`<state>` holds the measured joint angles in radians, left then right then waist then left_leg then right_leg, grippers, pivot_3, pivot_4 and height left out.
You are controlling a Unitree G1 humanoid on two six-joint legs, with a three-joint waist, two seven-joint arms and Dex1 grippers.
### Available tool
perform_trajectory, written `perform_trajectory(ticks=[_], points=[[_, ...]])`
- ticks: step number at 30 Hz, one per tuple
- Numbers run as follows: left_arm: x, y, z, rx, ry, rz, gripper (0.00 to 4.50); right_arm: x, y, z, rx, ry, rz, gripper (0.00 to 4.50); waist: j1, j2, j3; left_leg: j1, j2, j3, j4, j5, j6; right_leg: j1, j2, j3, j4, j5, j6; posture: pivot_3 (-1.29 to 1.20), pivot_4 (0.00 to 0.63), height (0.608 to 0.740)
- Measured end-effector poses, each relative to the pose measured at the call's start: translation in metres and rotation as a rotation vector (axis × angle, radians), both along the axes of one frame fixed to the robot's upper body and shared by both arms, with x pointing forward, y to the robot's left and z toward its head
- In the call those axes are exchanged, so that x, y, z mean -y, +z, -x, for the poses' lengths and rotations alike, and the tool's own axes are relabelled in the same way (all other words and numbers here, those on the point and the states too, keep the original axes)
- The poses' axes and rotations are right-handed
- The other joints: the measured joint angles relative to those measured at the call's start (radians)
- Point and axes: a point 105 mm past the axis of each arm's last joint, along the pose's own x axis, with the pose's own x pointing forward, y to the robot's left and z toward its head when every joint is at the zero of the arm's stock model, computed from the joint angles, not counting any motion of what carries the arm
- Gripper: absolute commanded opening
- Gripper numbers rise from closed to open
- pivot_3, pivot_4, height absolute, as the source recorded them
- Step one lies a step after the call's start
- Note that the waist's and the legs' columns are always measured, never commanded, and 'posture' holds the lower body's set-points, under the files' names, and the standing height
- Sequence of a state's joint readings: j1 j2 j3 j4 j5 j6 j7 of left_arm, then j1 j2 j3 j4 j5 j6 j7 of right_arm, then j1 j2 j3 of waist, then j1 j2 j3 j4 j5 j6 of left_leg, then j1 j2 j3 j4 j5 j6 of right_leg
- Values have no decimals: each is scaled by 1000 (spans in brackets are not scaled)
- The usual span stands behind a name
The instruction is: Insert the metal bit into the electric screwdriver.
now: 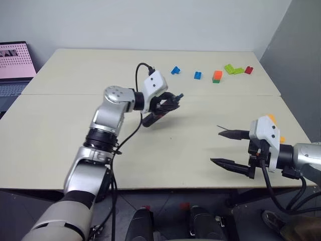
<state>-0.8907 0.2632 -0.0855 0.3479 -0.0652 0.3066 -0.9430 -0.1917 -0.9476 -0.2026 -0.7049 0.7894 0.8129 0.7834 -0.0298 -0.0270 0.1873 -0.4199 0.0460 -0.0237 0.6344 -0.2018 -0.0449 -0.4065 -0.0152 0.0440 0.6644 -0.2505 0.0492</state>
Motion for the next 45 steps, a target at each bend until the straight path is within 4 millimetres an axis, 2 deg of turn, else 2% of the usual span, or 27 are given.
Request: perform_trajectory(ticks=[5, 11, 13, 15, 18, 21, 23, 31, 35, 38, 41, 42, 45], points=[[20, -9, 0, -8, 116, 219, 1639, -12, 12, -5, 44, 42, -33, 4500, 1, 0, 0, 1, 0, 0, 0, 0, 0, 1, 0, 1, 0, 0, 0, 0, 150, 740], [34, -7, 0, 27, 202, 362, 1639, -16, 14, -16, 56, 33, -39, 4500, 4, 0, 0, 0, -1, 1, 0, 0, 0, 1, 0, 1, -1, 1, 1, 0, 150, 740], [37, -14, 3, 25, 214, 385, 1639, -19, 16, -17, 64, 45, -42, 4500, 4, 0, 0, 1, -1, 1, 0, 0, 0, 1, 0, 1, -1, 1, 1, 0, 150, 740], [37, -27, 7, 12, 227, 388, 1639, -19, 18, -17, 69, 48, -44, 4500, 2, 0, 0, 1, -1, 1, -1, 0, 0, 1, 0, 1, -1, 1, 1, 0, 150, 740], [31, -28, 11, 44, 243, 397, 1638, -19, 22, -20, 62, 45, -73, 4500, 3, 0, 0, 1, -1, 1, -1, 0, 0, 1, 0, 1, -1, 1, 1, 0, 150, 740], [19, -30, 21, 68, 265, 409, 1638, -19, 44, -20, 98, 57, -156, 4500, -1, 2, -1, 3, 0, 1, -1, 0, 0, 2, 0, 2, 0, 1, 1, 0, 150, 740], [16, -31, 25, 69, 270, 416, 1638, -18, 50, -20, 112, 55, -173, 4500, 1, 1, -2, 3, 0, 0, -1, 0, 0, 3, 1, 1, 0, 1, 1, 0, 150, 740], [2, -34, 36, 66, 306, 420, 1637, -7, 49, -26, 82, 27, -151, 4500, -1, 2, -2, 4, 0, 1, 0, 0, 0, 3, 1, 3, 0, 1, 0, 0, 150, 740], [2, -34, 38, 66, 317, 424, 1637, 7, 44, -36, 70, -28, -92, 4500, -1, 2, -2, 4, 0, 2, 0, 0, 0, 3, 1, 3, -1, 1, 0, 0, 150, 740], [3, -35, 40, 73, 320, 428, 1636, 23, 35, -53, 43, -90, -35, 4500, -1, 2, -2, 4, 0, 2, 0, 0, 0, 3, 1, 3, -1, 1, 0, 0, 150, 740], [3, -36, 41, 76, 325, 430, 1636, 36, 25, -77, 15, -172, 54, 4500, -3, 4, -3, 5, 0, 2, 0, 0, 0, 2, 1, 3, -1, 0, -2, 0, 150, 740], [4, -36, 41, 75, 327, 431, 1636, 45, 18, -92, -17, -222, 114, 4500, -3, 4, -4, 5, 0, 3, 0, 0, 0, 2, 1, 4, -1, 0, -4, 0, 150, 740], [4, -36, 41, 78, 330, 433, 1636, 61, -5, -111, -127, -283, 210, 4500, -1, 4, -4, 4, 0, 3, 0, 0, 0, 2, 1, 4, -2, -1, -5, 0, 150, 740]])
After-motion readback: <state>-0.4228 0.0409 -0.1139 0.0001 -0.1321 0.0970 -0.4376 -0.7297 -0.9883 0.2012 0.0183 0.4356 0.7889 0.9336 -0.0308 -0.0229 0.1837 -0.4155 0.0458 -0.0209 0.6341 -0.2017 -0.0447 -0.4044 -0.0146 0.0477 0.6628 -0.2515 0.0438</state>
